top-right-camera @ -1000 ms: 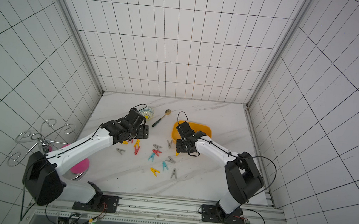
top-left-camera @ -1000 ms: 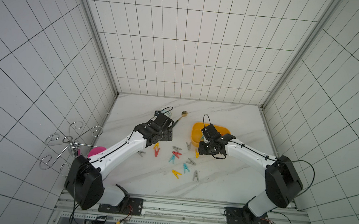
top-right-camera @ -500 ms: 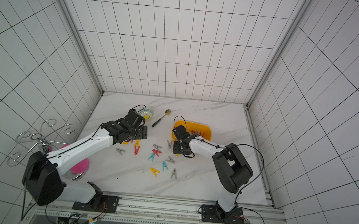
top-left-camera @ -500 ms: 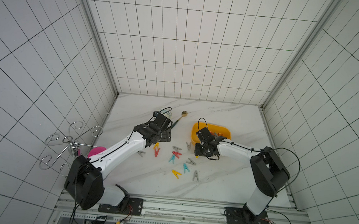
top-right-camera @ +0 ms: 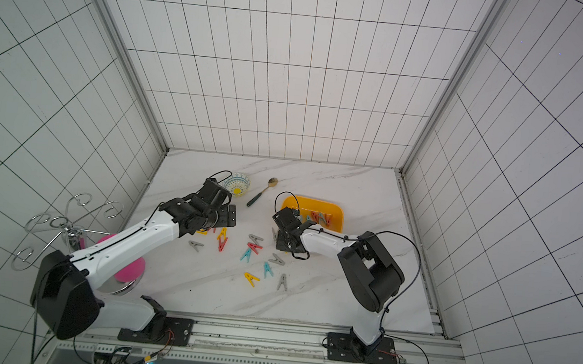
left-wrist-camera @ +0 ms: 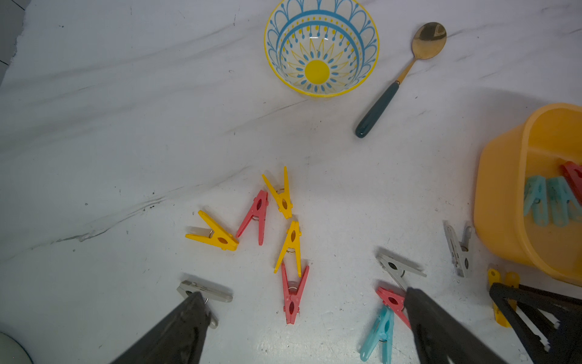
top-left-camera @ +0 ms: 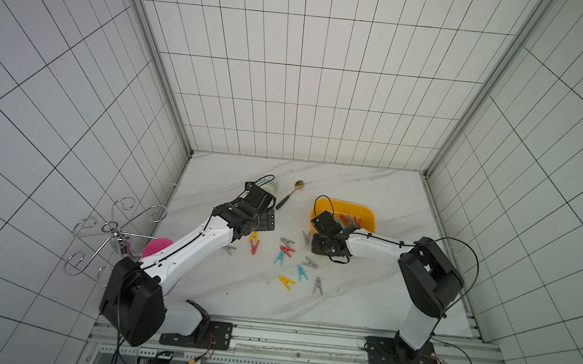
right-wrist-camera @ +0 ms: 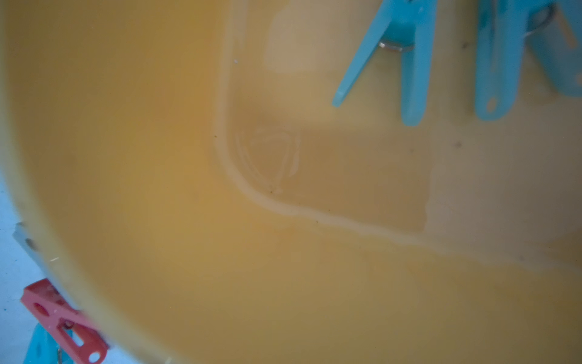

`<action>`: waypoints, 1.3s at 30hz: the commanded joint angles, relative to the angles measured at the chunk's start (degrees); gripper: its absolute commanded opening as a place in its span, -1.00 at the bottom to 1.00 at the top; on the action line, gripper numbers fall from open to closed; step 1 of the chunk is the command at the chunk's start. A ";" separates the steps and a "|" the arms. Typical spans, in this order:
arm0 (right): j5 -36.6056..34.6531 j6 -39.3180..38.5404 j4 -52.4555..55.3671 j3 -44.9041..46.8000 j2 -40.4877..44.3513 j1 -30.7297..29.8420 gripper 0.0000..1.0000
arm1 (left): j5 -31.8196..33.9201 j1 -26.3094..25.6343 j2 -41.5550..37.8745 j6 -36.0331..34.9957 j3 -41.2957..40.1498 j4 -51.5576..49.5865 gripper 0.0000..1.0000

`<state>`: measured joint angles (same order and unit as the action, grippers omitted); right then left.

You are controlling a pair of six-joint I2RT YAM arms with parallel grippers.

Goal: Put the clothespins into the storage box
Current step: Pick up the clothespin from the center of the board, then place the clothespin in the storage box.

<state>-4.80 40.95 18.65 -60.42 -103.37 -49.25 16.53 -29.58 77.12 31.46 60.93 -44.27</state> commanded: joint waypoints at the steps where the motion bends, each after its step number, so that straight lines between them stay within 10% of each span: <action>1: -0.84 1.65 2.79 2.59 -0.87 -1.58 -0.49 | -0.78 0.29 -1.84 -0.37 -0.46 1.49 0.97; 16: -6.50 -6.00 10.41 -4.20 12.72 -0.36 -0.52 | -0.84 0.32 -1.85 -0.08 0.63 1.96 0.97; 26: -1.32 -17.96 12.03 -19.18 -0.23 14.26 -0.52 | -2.70 0.23 1.66 -0.55 2.66 2.01 0.97; 39: 2.69 -21.63 14.00 -30.45 -16.22 18.31 -0.46 | -2.41 -2.49 5.01 -0.70 4.11 2.00 0.97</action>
<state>-3.18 20.38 30.72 -87.81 -118.74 -31.51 13.87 -31.24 81.14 31.22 63.33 -43.44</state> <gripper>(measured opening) 0.271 0.987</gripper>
